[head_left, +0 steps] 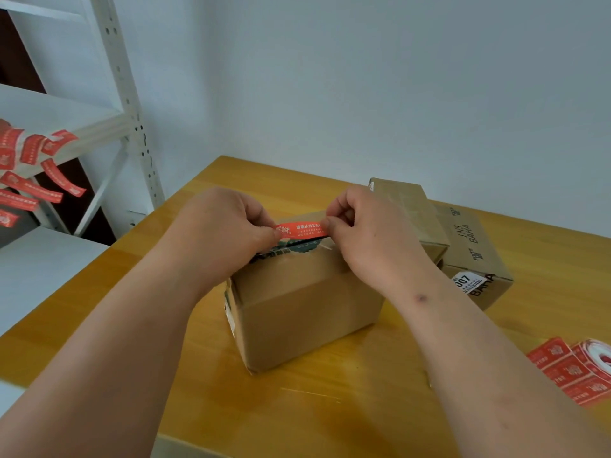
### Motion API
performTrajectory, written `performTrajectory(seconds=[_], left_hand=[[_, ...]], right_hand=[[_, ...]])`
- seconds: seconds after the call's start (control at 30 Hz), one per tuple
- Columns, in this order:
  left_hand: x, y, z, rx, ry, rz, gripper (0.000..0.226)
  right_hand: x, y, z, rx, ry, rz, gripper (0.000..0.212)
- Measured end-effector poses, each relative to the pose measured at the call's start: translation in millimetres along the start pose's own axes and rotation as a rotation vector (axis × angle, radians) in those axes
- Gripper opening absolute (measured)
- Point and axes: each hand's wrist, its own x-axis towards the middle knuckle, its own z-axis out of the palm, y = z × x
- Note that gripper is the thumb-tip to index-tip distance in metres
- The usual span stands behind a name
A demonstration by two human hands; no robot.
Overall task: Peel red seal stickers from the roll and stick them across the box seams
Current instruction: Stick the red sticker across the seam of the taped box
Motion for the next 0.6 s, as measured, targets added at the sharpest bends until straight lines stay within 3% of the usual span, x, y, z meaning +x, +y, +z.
performTrajectory(seconds=[0.13, 0.37, 0.6], left_hand=[[1.4, 1.2, 2.0, -0.012, 0.016, -0.006, 0.023], [3.7, 7.5, 11.8, 0.317, 0.06, 0.056, 0.027], [3.0, 8.5, 18.1, 0.438, 0.072, 0.077, 0.023]], right_hand=[[2.3, 0.9, -2.2, 0.012, -0.005, -0.021, 0.002], [4.7, 4.8, 2.0, -0.088, -0.038, -0.096, 0.006], [10.1, 8.3, 4.8, -0.157, -0.095, -0.092, 0.006]])
